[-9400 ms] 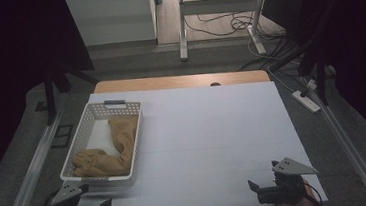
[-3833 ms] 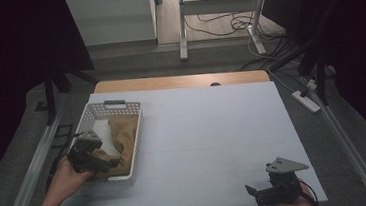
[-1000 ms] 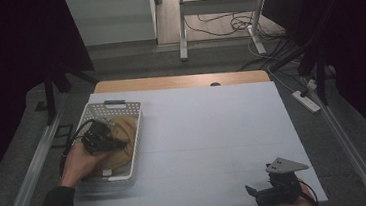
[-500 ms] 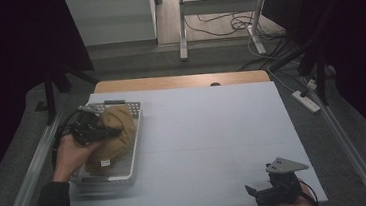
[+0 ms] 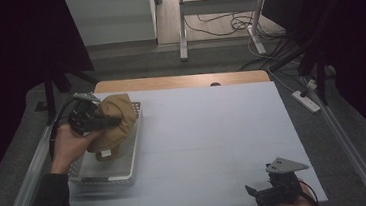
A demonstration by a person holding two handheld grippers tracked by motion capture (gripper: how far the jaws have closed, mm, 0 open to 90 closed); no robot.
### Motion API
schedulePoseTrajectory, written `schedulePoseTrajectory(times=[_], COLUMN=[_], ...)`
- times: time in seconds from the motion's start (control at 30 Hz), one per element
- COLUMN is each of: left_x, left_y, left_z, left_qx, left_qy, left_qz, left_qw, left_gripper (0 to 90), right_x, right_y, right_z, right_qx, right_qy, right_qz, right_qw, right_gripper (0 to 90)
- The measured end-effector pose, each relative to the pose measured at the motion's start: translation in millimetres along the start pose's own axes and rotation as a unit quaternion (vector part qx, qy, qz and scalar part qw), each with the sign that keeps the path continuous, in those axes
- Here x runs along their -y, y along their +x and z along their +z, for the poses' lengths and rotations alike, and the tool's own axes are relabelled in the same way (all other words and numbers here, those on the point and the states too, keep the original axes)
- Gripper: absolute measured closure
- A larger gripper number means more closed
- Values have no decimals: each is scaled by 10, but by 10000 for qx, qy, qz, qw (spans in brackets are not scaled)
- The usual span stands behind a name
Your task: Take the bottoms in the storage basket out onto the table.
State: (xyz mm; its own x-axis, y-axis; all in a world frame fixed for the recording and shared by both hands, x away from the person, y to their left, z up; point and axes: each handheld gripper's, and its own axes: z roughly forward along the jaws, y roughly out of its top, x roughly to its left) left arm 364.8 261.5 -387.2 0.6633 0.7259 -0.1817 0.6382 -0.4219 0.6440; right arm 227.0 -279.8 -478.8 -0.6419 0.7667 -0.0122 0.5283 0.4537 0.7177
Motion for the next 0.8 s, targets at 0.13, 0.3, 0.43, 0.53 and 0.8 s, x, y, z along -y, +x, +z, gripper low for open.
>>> schedulePoseTrajectory(times=[0.13, 0.3, 0.43, 0.53, 0.8], left_x=[-94, -203, -284, -344, -496], left_y=[-52, -120, -165, -192, -267], left_z=[-44, -68, -75, -71, -55], left_qx=[13, 7, 19, 9, 89], left_qy=[-33, -60, -66, -39, -105], left_qz=[66, 176, 220, 240, 313], left_qw=[10000, 9998, 9997, 9997, 9994], left_gripper=[786, 786, 786, 786, 785], right_x=[0, 1, 1, 2, 2], right_y=[0, -1, -3, -4, -6], right_z=[-1, -2, -4, -5, -6], right_qx=[-3, -7, 0, -7, 3], right_qy=[-2, -11, -10, -12, -26], right_qz=[0, 3, 10, 11, 18], right_qw=[10000, 10000, 10000, 10000, 10000], right_gripper=[0, 0, 0, 0, 0])
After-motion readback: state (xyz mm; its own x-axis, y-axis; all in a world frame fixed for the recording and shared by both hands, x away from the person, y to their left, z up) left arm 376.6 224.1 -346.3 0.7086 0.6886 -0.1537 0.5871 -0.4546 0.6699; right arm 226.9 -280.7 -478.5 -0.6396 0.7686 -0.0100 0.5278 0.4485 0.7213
